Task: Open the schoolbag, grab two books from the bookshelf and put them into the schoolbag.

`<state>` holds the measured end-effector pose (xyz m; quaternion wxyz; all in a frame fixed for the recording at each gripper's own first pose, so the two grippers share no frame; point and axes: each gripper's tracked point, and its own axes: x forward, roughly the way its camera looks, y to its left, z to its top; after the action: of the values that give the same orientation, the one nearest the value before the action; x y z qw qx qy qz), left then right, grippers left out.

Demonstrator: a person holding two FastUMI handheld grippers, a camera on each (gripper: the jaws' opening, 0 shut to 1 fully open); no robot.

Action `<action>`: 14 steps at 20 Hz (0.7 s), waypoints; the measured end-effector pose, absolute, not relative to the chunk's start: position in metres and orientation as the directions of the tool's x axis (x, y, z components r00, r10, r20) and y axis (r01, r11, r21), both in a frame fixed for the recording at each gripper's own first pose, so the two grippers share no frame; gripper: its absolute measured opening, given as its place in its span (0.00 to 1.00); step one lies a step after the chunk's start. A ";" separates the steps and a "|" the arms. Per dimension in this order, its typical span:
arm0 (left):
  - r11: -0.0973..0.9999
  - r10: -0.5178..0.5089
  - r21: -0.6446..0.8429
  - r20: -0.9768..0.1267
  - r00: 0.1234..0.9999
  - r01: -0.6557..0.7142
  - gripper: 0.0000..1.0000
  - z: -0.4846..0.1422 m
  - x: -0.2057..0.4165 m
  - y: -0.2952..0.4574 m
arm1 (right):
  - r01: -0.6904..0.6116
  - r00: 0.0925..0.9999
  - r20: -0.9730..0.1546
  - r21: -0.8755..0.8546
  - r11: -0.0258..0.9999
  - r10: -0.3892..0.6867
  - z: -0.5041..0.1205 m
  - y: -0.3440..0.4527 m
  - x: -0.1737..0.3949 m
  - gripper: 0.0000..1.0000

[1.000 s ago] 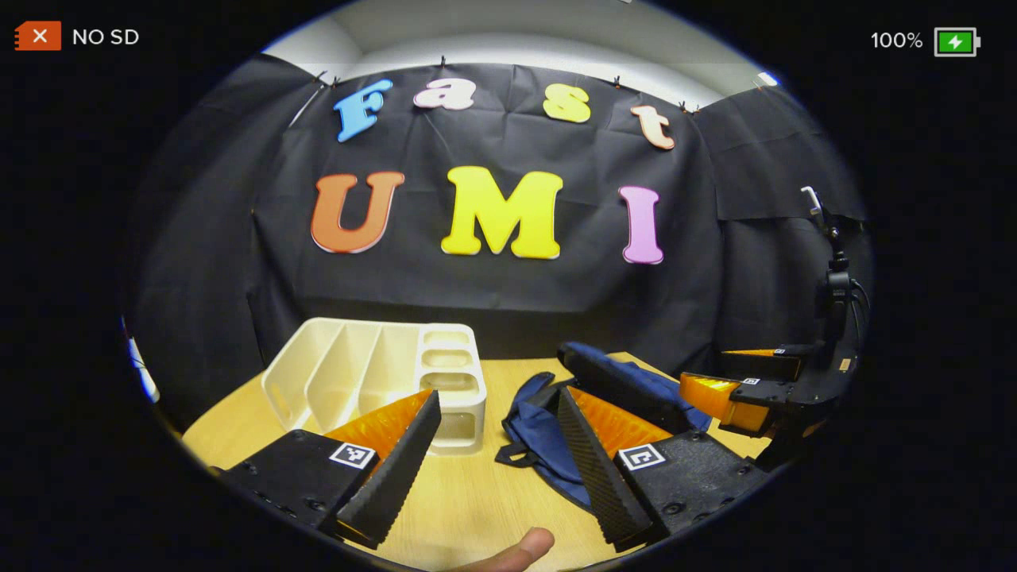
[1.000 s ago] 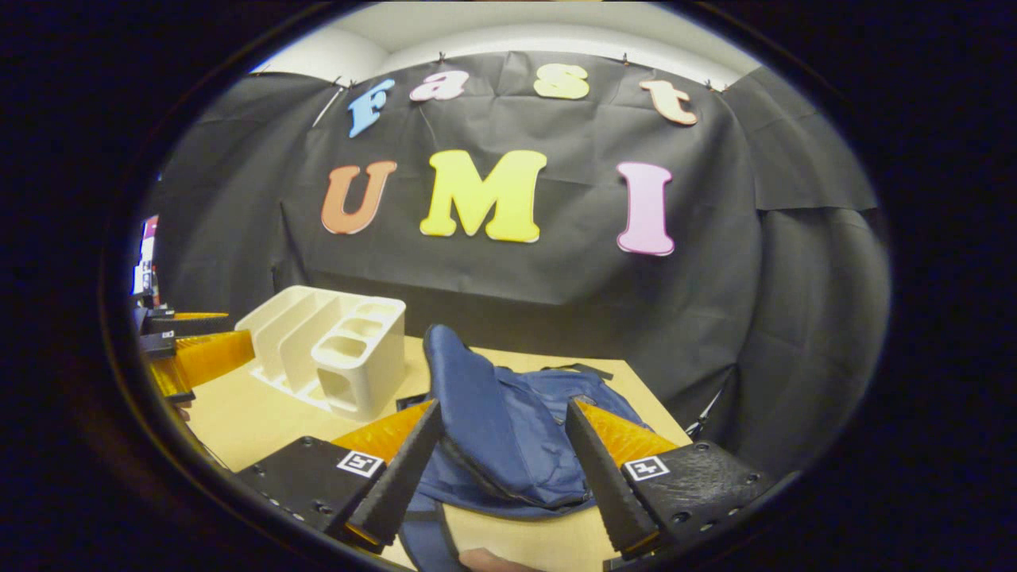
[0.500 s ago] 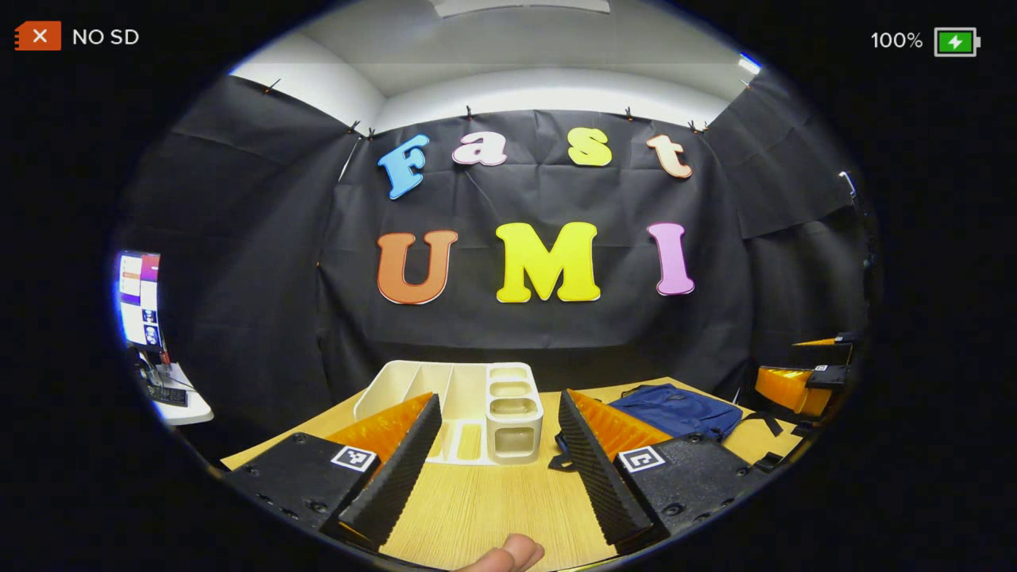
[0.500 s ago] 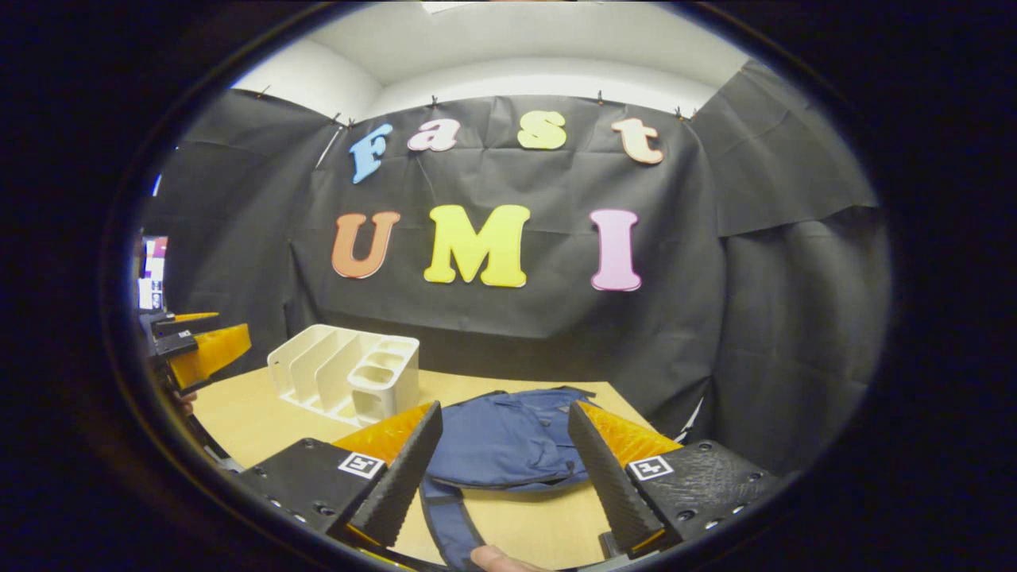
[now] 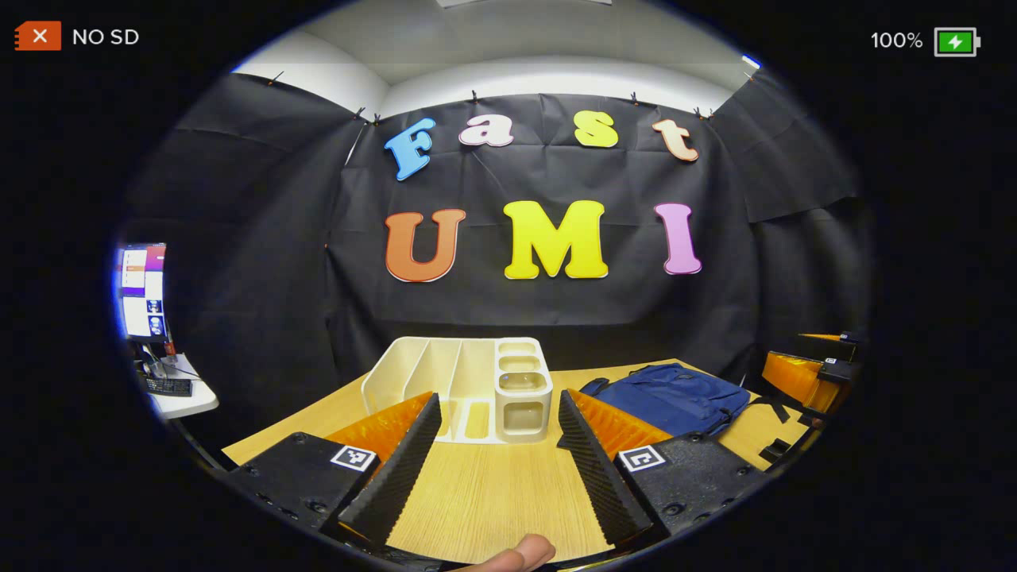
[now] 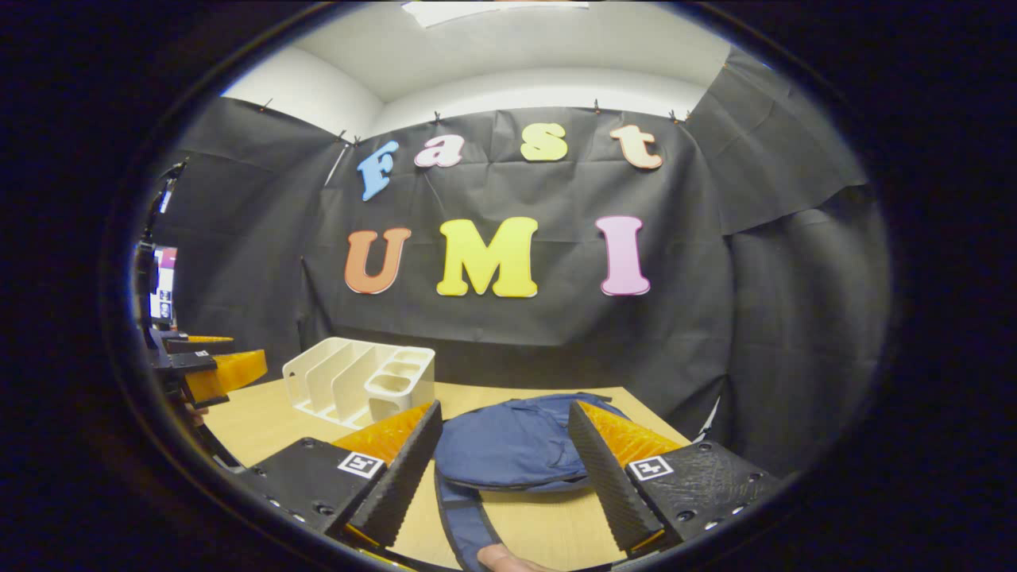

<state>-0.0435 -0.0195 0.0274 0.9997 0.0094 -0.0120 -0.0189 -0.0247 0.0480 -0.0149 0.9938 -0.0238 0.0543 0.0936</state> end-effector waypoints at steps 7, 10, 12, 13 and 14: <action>0.999 -0.036 -0.004 0.044 0.998 0.036 0.95 0.022 -0.034 -0.019 | -0.168 0.980 -0.105 0.009 0.986 0.169 -0.026 0.031 -0.014 0.95; 0.999 -0.042 -0.008 0.033 0.999 0.042 0.95 0.019 -0.034 -0.016 | -0.146 0.986 -0.082 -0.002 0.989 0.145 -0.020 0.022 -0.015 0.95; 0.999 -0.030 -0.020 0.047 0.998 0.031 0.95 0.022 -0.032 -0.011 | -0.144 0.986 -0.084 -0.003 0.990 0.143 -0.020 0.020 -0.019 0.95; 0.999 -0.031 -0.024 0.051 0.998 0.033 0.95 0.025 -0.032 -0.013 | -0.145 0.986 -0.084 -0.008 0.989 0.144 -0.020 0.021 -0.021 0.95; 0.999 -0.029 -0.025 0.052 0.998 0.030 0.95 0.025 -0.032 -0.011 | -0.145 0.987 -0.080 -0.016 0.989 0.143 -0.019 0.020 -0.021 0.93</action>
<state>-0.0316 -0.0113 0.0253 0.9995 -0.0128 -0.0260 -0.0149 -0.0213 0.0200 -0.0187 0.9966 -0.0110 0.0393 0.0721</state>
